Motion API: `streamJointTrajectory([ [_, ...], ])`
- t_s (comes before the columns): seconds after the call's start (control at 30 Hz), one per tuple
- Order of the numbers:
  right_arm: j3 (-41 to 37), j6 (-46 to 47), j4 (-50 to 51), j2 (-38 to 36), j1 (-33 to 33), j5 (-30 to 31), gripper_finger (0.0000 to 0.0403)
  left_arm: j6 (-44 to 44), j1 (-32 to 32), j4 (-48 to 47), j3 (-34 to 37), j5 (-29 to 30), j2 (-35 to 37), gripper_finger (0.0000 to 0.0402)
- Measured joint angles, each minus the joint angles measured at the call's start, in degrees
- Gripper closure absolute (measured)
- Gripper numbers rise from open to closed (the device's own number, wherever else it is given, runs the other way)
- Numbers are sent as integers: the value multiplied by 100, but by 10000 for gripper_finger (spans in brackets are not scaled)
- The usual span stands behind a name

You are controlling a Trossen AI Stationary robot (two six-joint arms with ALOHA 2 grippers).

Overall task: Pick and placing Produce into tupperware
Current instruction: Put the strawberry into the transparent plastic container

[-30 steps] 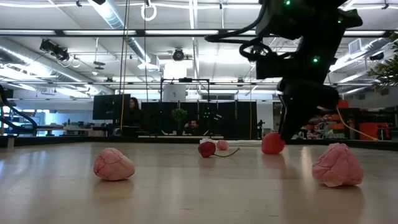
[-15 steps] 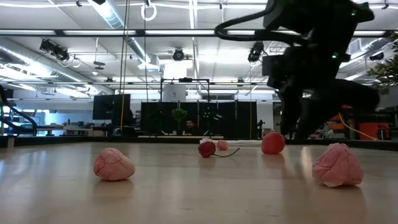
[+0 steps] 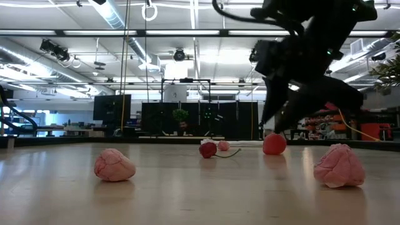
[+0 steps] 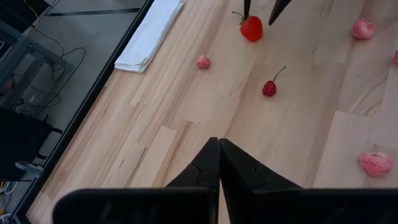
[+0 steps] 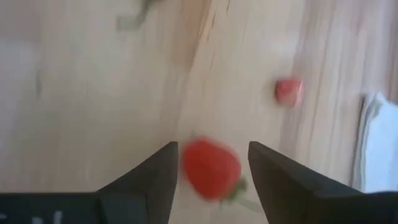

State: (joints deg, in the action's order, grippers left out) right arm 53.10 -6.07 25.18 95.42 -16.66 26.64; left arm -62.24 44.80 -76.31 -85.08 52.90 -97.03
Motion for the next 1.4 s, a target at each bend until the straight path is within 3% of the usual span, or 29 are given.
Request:
streamJointTrajectory([
  [0.3, 0, 807, -1066, -24, 7, 38, 206, 0, 0, 2, 0, 0, 2, 383],
  [0.73, 0, 2126, -1065, -24, 392, 244, 212, -7, 9, 7, 0, -2, 2, 377],
  [0.9, 0, 2162, -1070, -24, 677, 246, 212, -7, 9, 7, 0, -2, -2, 384],
  [1.13, 0, 2929, -1118, -24, 1032, -41, 212, -4, 7, 7, 0, -2, -4, 387],
  [1.4, 0, 1921, -1116, -24, 1162, -875, 207, -2, 7, 4, 0, -2, -7, 378],
])
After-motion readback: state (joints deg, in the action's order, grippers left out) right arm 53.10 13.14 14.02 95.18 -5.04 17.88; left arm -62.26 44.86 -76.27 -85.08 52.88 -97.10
